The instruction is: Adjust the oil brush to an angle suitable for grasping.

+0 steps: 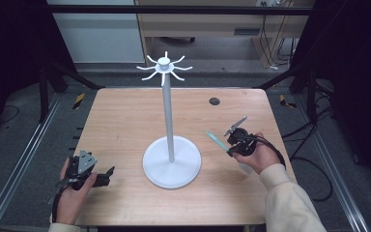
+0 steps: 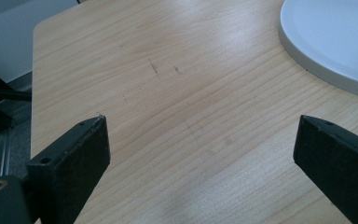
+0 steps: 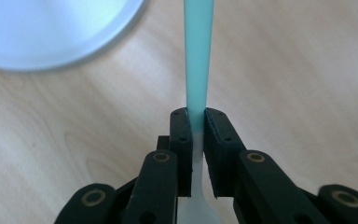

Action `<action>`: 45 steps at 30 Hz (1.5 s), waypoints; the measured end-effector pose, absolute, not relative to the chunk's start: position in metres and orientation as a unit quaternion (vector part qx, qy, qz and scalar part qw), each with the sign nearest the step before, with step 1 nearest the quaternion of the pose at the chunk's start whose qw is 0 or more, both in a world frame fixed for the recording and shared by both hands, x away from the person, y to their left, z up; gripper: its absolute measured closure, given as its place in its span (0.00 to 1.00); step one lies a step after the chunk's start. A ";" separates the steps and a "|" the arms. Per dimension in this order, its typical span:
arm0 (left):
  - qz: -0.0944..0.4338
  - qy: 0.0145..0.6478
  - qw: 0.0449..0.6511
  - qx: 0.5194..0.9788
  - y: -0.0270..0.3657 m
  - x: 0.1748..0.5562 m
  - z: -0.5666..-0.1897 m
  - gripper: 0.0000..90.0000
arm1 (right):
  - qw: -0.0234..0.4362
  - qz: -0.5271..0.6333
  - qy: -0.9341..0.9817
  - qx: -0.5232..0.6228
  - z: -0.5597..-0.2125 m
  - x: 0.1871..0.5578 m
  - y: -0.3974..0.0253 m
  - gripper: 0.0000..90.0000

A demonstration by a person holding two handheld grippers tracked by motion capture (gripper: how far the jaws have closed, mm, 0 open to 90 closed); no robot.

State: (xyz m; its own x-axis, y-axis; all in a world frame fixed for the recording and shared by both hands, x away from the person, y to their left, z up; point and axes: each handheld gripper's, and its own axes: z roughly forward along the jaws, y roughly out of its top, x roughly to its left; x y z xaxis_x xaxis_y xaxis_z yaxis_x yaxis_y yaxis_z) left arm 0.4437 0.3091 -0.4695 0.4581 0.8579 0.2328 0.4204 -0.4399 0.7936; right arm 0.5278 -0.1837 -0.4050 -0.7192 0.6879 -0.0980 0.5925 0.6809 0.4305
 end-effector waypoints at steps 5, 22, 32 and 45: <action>0.322 0.406 0.338 0.786 0.308 0.444 -0.470 0.03 | 0.159 0.241 0.889 0.355 -0.379 0.532 -0.179 0.91; 0.329 0.418 0.331 0.780 0.312 0.444 -0.471 0.03 | 0.180 0.369 0.831 0.374 -0.359 0.546 -0.159 0.91; 0.331 0.428 0.338 0.770 0.319 0.443 -0.468 0.03 | 0.213 0.405 0.810 0.366 -0.352 0.526 -0.159 0.91; 0.324 0.426 0.345 0.771 0.318 0.443 -0.468 0.03 | 0.234 0.424 0.797 0.360 -0.349 0.516 -0.154 0.91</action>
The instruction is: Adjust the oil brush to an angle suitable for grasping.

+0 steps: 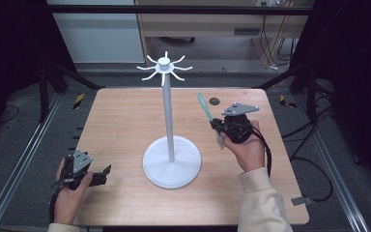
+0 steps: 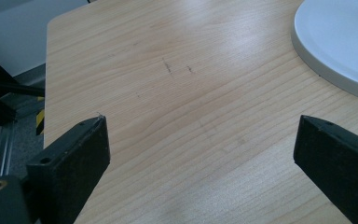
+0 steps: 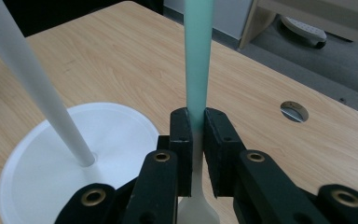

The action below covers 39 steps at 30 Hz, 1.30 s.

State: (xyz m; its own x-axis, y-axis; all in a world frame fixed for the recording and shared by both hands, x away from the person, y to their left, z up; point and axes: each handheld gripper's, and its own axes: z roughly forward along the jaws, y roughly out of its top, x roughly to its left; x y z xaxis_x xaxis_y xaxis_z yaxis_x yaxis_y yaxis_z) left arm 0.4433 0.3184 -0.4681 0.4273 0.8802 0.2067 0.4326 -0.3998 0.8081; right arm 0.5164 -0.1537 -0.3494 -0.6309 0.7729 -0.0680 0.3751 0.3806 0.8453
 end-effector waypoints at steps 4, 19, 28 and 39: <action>0.324 0.422 0.343 0.774 0.316 0.443 -0.468 0.03 | 0.238 0.431 0.792 0.360 -0.349 0.514 -0.153 0.91; 0.323 0.423 0.344 0.774 0.316 0.443 -0.468 0.03 | 0.258 0.500 0.756 0.335 -0.312 0.490 -0.157 0.91; 0.324 0.420 0.344 0.775 0.315 0.443 -0.469 0.03 | 0.267 0.523 0.741 0.325 -0.296 0.479 -0.159 0.91; 0.323 0.419 0.345 0.775 0.315 0.443 -0.468 0.03 | 0.265 0.563 0.719 0.309 -0.283 0.467 -0.158 0.91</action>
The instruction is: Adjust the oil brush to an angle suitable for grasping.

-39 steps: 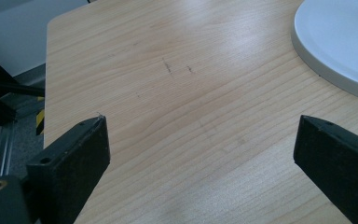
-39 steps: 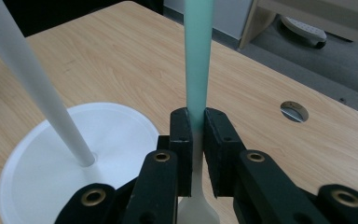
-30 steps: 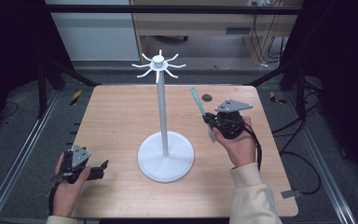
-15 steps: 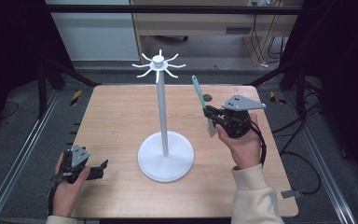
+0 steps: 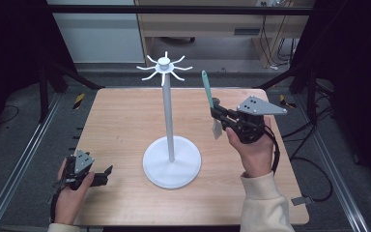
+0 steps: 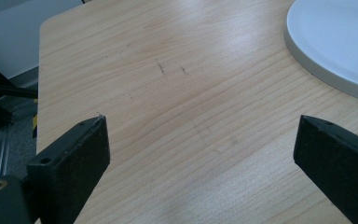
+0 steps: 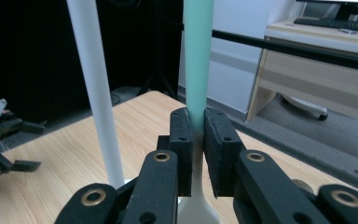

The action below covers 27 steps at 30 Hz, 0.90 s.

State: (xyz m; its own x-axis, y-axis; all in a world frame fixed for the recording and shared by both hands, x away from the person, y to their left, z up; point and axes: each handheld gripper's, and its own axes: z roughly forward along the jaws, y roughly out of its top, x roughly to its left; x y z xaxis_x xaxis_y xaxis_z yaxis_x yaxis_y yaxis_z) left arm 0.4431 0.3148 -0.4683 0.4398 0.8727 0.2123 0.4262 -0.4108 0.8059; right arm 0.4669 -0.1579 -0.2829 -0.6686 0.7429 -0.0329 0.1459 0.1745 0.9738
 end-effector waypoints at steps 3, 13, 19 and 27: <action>0.321 0.419 0.344 0.777 0.314 0.443 -0.469 0.03 | 0.266 0.575 0.714 0.299 -0.278 0.462 -0.156 0.91; 0.323 0.420 0.344 0.776 0.315 0.443 -0.468 0.03 | 0.279 0.578 0.711 0.287 -0.266 0.451 -0.153 0.91; 0.321 0.417 0.348 0.776 0.314 0.443 -0.468 0.03 | 0.281 0.584 0.710 0.277 -0.261 0.445 -0.148 0.91; 0.321 0.414 0.346 0.779 0.313 0.443 -0.469 0.03 | 0.281 0.591 0.711 0.258 -0.253 0.435 -0.142 0.91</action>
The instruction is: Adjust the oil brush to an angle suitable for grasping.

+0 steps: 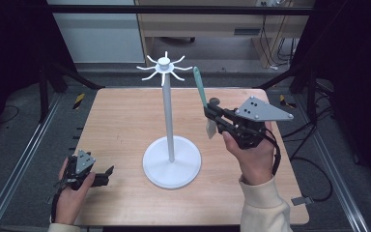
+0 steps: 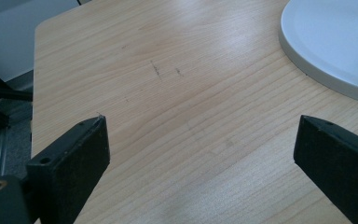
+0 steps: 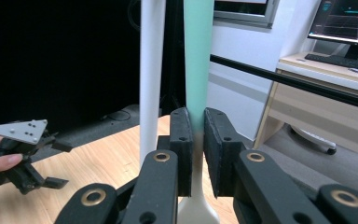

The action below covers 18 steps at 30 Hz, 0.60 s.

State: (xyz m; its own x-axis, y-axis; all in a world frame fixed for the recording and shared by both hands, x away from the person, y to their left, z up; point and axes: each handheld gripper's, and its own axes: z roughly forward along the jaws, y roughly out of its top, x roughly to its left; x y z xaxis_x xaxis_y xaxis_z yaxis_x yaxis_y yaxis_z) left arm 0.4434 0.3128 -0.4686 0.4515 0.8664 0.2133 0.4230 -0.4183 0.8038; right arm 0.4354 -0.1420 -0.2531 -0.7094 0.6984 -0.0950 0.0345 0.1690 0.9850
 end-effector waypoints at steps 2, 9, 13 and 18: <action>0.321 0.416 0.344 0.778 0.313 0.443 -0.469 0.03 | 0.280 0.590 0.712 0.256 -0.253 0.435 -0.140 0.91; 0.320 0.414 0.345 0.779 0.313 0.443 -0.469 0.03 | 0.280 0.589 0.716 0.250 -0.252 0.433 -0.136 0.91; 0.320 0.414 0.346 0.779 0.313 0.443 -0.469 0.03 | 0.277 0.589 0.718 0.248 -0.252 0.433 -0.135 0.91; 0.318 0.412 0.343 0.782 0.312 0.443 -0.469 0.03 | 0.281 0.593 0.714 0.243 -0.250 0.430 -0.135 0.91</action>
State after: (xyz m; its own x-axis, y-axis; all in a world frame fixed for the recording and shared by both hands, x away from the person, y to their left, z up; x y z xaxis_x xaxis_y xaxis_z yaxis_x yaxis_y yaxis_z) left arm 0.4433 0.3120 -0.4691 0.4588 0.8621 0.2149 0.4263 -0.4259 0.7981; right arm 0.4300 -0.1346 -0.2501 -0.7234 0.6811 -0.1131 0.0144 0.1786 0.9838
